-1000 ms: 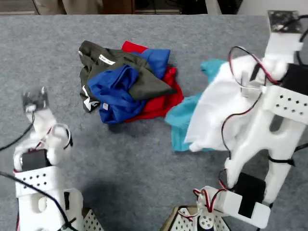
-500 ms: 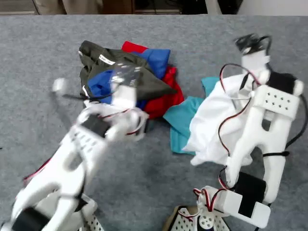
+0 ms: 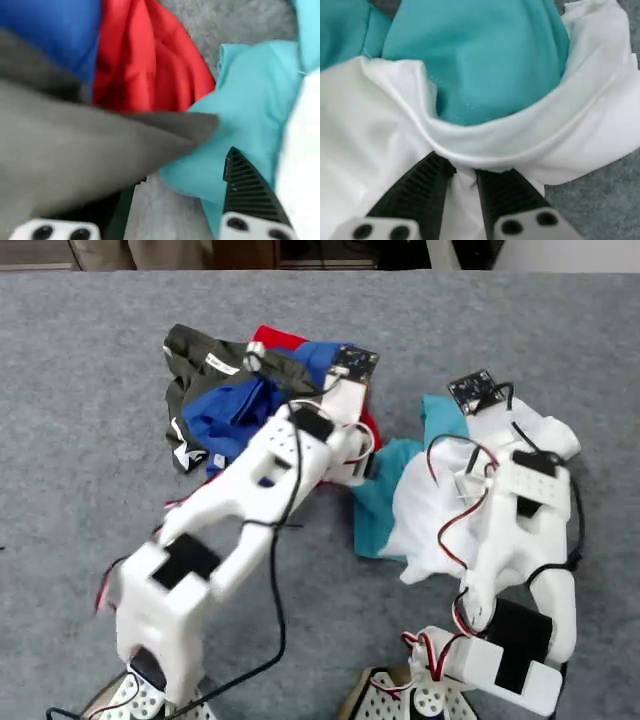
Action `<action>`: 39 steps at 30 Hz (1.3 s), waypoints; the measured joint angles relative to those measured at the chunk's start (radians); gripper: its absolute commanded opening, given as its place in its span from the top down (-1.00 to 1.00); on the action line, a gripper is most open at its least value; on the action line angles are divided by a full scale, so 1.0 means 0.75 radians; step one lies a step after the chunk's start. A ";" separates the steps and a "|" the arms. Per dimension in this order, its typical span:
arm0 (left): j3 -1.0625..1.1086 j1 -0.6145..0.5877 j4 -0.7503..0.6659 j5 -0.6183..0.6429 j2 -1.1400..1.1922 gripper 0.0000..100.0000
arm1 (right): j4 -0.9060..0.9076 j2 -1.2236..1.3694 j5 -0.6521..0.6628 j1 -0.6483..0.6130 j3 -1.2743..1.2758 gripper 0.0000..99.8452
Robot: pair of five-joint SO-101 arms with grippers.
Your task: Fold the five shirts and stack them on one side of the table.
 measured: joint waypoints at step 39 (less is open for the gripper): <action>-1.436 -1.037 0.704 -0.104 0.577 0.96 | -0.172 -0.002 -0.174 -0.002 0.217 0.09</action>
